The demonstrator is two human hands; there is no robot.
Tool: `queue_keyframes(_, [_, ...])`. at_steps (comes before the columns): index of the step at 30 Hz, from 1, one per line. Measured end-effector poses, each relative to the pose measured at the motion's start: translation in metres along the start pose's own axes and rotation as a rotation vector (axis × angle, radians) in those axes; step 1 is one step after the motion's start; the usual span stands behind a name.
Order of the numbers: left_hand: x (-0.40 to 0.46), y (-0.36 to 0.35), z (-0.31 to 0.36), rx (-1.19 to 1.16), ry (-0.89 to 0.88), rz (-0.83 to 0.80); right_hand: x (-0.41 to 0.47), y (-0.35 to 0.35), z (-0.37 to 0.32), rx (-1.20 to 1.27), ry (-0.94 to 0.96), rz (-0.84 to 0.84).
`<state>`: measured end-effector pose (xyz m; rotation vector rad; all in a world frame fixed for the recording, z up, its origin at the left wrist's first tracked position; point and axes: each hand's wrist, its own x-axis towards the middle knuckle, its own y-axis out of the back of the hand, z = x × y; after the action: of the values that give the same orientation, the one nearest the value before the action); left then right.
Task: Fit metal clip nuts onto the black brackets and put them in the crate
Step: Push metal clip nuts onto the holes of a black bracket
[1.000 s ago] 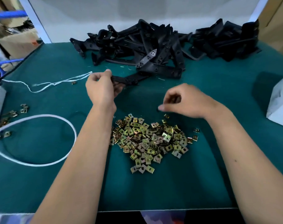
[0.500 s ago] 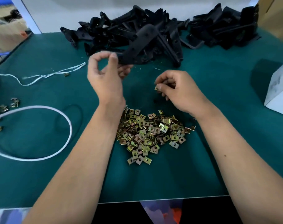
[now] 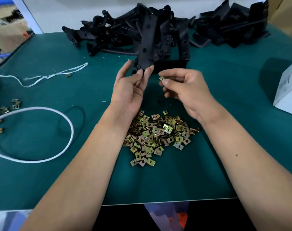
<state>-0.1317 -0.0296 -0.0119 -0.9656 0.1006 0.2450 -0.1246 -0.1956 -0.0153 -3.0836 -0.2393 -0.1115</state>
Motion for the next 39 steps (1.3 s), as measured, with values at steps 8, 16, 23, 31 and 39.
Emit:
queue_keyframes(8, [-0.0016, 0.0006, 0.0003, -0.019, 0.084, -0.011, 0.0007, -0.0024, 0.0011, -0.102, 0.042, -0.036])
queue_keyframes(16, [-0.003, -0.0008, 0.0005, -0.138, 0.1, -0.102, 0.0019, -0.0064, 0.0051, -0.149, 0.049, 0.06])
queue_keyframes(23, [-0.0019, -0.001, 0.0002, -0.03, 0.195, -0.144, 0.0008, -0.0046, 0.0003, -0.008, 0.052, 0.178])
queue_keyframes(31, [-0.003, 0.0003, -0.0032, 0.198, 0.212, -0.169, 0.0001, -0.0065, 0.0008, 0.16, -0.088, 0.153])
queue_keyframes(39, [-0.0034, 0.0001, -0.006, 0.31, 0.215, -0.193, 0.0003, -0.0025, -0.002, 0.201, -0.069, 0.223])
